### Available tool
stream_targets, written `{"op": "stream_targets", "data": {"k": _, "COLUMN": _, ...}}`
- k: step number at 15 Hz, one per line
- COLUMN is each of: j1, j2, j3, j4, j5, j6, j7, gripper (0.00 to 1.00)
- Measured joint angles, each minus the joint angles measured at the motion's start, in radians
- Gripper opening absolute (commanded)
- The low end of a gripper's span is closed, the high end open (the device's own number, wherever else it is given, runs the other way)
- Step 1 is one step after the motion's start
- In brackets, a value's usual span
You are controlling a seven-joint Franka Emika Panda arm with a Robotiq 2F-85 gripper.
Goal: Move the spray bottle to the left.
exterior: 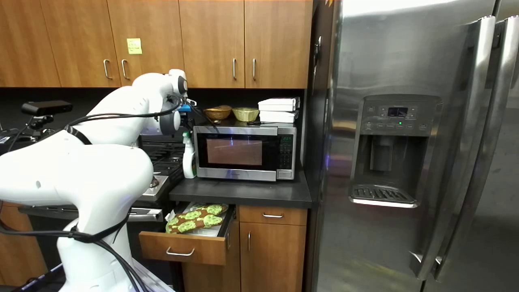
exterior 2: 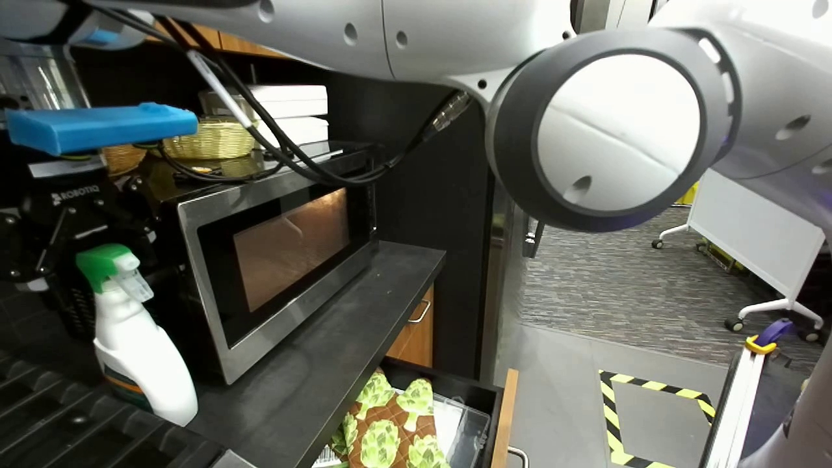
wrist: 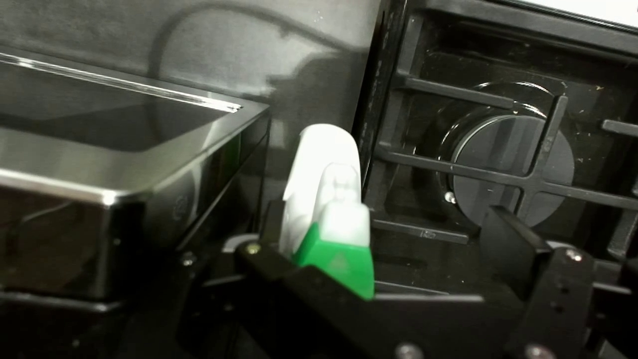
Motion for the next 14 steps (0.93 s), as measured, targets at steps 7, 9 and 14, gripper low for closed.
{"op": "stream_targets", "data": {"k": 7, "j1": 0.011, "j2": 0.002, "j3": -0.024, "j4": 0.001, "j5": -0.003, "j6": 0.031, "j7": 0.002, "gripper": 1.0}}
{"op": "stream_targets", "data": {"k": 9, "j1": 0.011, "j2": 0.003, "j3": -0.027, "j4": 0.001, "j5": -0.003, "j6": 0.05, "j7": 0.005, "gripper": 0.82}}
{"op": "stream_targets", "data": {"k": 14, "j1": 0.009, "j2": 0.006, "j3": -0.044, "j4": 0.001, "j5": -0.009, "j6": 0.082, "j7": 0.009, "gripper": 0.47}}
